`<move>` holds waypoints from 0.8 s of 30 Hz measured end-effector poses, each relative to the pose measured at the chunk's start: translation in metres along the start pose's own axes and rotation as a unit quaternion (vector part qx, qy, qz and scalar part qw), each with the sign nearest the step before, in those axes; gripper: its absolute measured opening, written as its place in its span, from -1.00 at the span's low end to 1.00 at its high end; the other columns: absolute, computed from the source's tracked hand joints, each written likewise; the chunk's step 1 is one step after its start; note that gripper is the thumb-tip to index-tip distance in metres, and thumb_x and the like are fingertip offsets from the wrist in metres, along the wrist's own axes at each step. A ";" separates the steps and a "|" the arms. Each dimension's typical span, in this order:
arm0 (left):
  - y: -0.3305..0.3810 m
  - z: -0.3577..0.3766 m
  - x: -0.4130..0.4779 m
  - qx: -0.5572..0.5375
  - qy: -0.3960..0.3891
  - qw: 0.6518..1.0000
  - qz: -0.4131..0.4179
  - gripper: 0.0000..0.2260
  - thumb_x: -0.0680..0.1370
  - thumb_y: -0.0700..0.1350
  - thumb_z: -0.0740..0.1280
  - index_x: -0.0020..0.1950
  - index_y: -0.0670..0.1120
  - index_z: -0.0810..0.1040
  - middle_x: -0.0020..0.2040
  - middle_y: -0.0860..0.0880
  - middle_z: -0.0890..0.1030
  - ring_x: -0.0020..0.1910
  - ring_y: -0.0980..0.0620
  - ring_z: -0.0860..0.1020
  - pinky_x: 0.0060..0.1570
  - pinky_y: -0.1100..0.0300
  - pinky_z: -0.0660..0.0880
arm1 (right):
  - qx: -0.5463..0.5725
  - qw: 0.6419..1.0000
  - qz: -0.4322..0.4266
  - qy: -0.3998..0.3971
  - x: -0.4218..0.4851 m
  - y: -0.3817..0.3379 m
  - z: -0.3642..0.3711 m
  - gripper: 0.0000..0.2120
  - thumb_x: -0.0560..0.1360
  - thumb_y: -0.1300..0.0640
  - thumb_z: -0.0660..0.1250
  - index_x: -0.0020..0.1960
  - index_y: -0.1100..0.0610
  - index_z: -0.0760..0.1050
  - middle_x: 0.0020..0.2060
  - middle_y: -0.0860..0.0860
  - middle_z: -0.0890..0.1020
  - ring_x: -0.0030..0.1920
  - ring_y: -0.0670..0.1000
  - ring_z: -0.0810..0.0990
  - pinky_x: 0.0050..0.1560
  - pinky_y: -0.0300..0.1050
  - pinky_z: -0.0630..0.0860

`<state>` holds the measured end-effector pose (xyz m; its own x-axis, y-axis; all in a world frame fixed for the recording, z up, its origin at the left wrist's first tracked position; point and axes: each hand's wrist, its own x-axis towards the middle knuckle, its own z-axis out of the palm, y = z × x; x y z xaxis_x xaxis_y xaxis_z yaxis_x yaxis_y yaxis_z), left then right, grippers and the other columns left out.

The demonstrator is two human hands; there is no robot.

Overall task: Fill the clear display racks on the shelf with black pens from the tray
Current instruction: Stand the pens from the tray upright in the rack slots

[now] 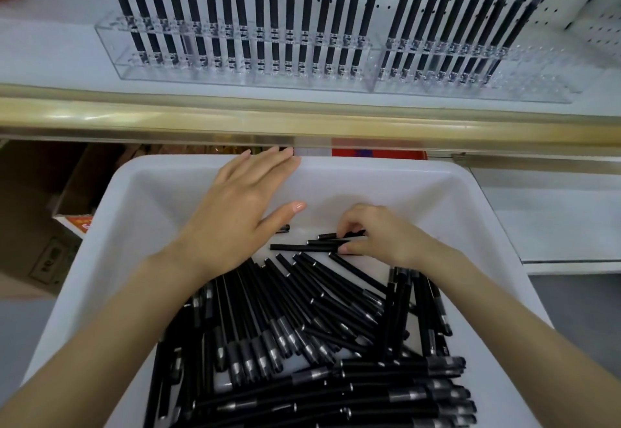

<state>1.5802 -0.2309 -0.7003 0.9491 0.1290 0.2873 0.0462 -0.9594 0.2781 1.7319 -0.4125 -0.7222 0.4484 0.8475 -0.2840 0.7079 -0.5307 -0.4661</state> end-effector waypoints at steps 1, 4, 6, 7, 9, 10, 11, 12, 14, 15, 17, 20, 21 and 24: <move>0.000 0.000 0.000 0.000 0.001 1.000 -0.001 -0.40 0.58 0.25 0.00 0.51 -0.07 0.27 0.51 0.00 0.28 0.50 0.08 0.16 0.49 0.21 -0.10 | -0.004 1.000 -0.001 0.002 0.000 0.000 0.000 -0.82 0.46 0.06 0.45 0.02 0.10 0.58 0.00 -0.03 0.54 0.06 -0.02 0.53 0.13 -0.08 0.48; -0.001 -0.001 0.000 -0.006 0.005 1.000 -0.001 -0.41 0.58 0.24 0.00 0.52 -0.05 0.27 0.51 0.02 0.28 0.50 0.10 0.16 0.49 0.22 -0.10 | -0.015 1.000 0.005 0.002 0.000 0.000 -0.001 -0.82 0.45 0.04 0.46 -0.02 0.11 0.60 -0.05 -0.03 0.54 0.00 -0.02 0.53 0.06 -0.07 0.49; -0.001 -0.001 0.001 -0.010 0.007 1.000 0.001 -0.42 0.59 0.24 0.01 0.52 -0.04 0.27 0.51 0.02 0.28 0.50 0.11 0.15 0.49 0.22 -0.09 | -0.026 0.999 0.019 -0.005 -0.001 0.000 -0.001 -0.79 0.44 0.01 0.46 -0.02 0.12 0.60 -0.07 -0.01 0.55 -0.05 -0.01 0.53 0.02 -0.07 0.50; -0.001 -0.001 0.001 -0.012 0.007 1.000 0.000 -0.42 0.59 0.24 0.01 0.51 -0.04 0.27 0.51 0.02 0.28 0.50 0.11 0.15 0.49 0.22 -0.09 | -0.031 0.999 0.027 -0.011 -0.001 0.001 -0.001 -0.76 0.44 -0.02 0.46 0.00 0.11 0.59 -0.08 -0.01 0.55 -0.07 -0.01 0.53 -0.01 -0.08 0.50; -0.002 -0.001 0.001 -0.012 0.008 1.000 0.000 -0.42 0.59 0.24 0.02 0.51 -0.04 0.28 0.50 0.02 0.29 0.50 0.12 0.16 0.48 0.24 -0.10 | -0.021 0.998 0.049 -0.029 -0.002 0.003 -0.002 -0.72 0.43 -0.05 0.46 0.02 0.10 0.57 -0.12 -0.03 0.56 -0.10 -0.03 0.53 -0.04 -0.11 0.49; -0.002 0.000 0.001 -0.012 0.008 1.000 -0.001 -0.42 0.58 0.24 0.02 0.51 -0.04 0.29 0.50 0.02 0.29 0.50 0.12 0.16 0.48 0.25 -0.10 | -0.008 0.997 0.060 -0.038 -0.001 0.004 -0.003 -0.71 0.42 -0.06 0.47 0.03 0.10 0.57 -0.13 -0.04 0.56 -0.11 -0.04 0.54 -0.06 -0.13 0.48; -0.002 0.000 0.001 -0.013 0.008 1.000 -0.001 -0.42 0.58 0.24 0.02 0.51 -0.04 0.29 0.50 0.02 0.30 0.50 0.12 0.16 0.48 0.25 -0.11 | 0.004 0.997 0.069 -0.046 -0.001 0.004 -0.004 -0.71 0.42 -0.06 0.47 0.02 0.10 0.56 -0.15 -0.04 0.56 -0.12 -0.05 0.54 -0.07 -0.15 0.47; -0.002 0.000 0.002 -0.014 0.008 1.000 -0.002 -0.42 0.58 0.25 0.02 0.51 -0.04 0.29 0.50 0.02 0.30 0.49 0.12 0.16 0.47 0.25 -0.11 | 0.012 0.996 0.076 -0.052 0.000 0.005 -0.004 -0.71 0.41 -0.06 0.48 0.01 0.10 0.55 -0.17 -0.06 0.56 -0.13 -0.05 0.54 -0.09 -0.16 0.46; -0.002 0.000 0.002 -0.015 0.009 1.000 -0.002 -0.41 0.58 0.25 0.01 0.50 -0.04 0.30 0.50 0.02 0.30 0.49 0.11 0.17 0.48 0.23 -0.09 | 0.017 0.995 0.083 -0.058 0.002 0.005 -0.004 -0.70 0.39 -0.05 0.50 -0.01 0.09 0.54 -0.21 -0.09 0.55 -0.16 -0.07 0.53 -0.12 -0.18 0.45; -0.002 0.000 0.002 -0.014 0.009 1.000 -0.001 -0.41 0.58 0.25 0.01 0.50 -0.05 0.30 0.49 0.02 0.31 0.49 0.11 0.17 0.48 0.22 -0.08 | 0.018 0.994 0.085 -0.060 0.002 0.005 -0.003 -0.70 0.38 -0.04 0.51 -0.01 0.10 0.53 -0.23 -0.10 0.53 -0.18 -0.08 0.52 -0.15 -0.21 0.44; -0.002 0.000 0.002 -0.014 0.009 1.000 -0.002 -0.42 0.58 0.25 0.02 0.50 -0.04 0.30 0.49 0.02 0.31 0.49 0.11 0.18 0.48 0.22 -0.08 | 0.026 0.994 0.088 -0.064 0.003 0.004 -0.002 -0.69 0.38 0.00 0.52 0.00 0.13 0.54 -0.25 -0.10 0.52 -0.21 -0.08 0.50 -0.22 -0.28 0.40; -0.002 0.000 0.002 -0.016 0.008 1.000 -0.004 -0.42 0.58 0.25 0.02 0.50 -0.03 0.30 0.50 0.03 0.30 0.49 0.12 0.17 0.48 0.24 -0.10 | 0.040 0.992 0.095 -0.067 0.003 0.002 0.000 -0.73 0.38 0.03 0.53 -0.04 0.15 0.55 -0.27 -0.08 0.54 -0.20 -0.06 0.52 -0.22 -0.25 0.42; -0.002 0.000 0.002 -0.017 0.008 1.000 -0.004 -0.42 0.58 0.25 0.02 0.50 -0.03 0.30 0.50 0.03 0.30 0.49 0.12 0.17 0.47 0.25 -0.11 | 0.041 0.992 0.095 -0.067 0.003 0.001 0.001 -0.75 0.38 0.04 0.52 -0.07 0.15 0.56 -0.28 -0.07 0.56 -0.22 -0.06 0.52 -0.21 -0.24 0.43; -0.001 -0.001 0.002 -0.018 0.008 1.000 -0.005 -0.42 0.58 0.25 0.02 0.50 -0.04 0.30 0.50 0.02 0.30 0.48 0.12 0.17 0.46 0.30 -0.14 | 0.027 0.993 0.092 -0.069 0.003 0.000 0.001 -0.82 0.40 0.04 0.51 -0.15 0.12 0.58 -0.26 0.02 0.61 -0.30 -0.09 0.49 -0.32 -0.32 0.37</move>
<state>1.5820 -0.2298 -0.6989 0.9436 0.1420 0.2991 0.0433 -0.9485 0.3137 1.7323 -0.4094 -0.7241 0.4857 0.7310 -0.4792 0.5890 -0.6788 -0.4384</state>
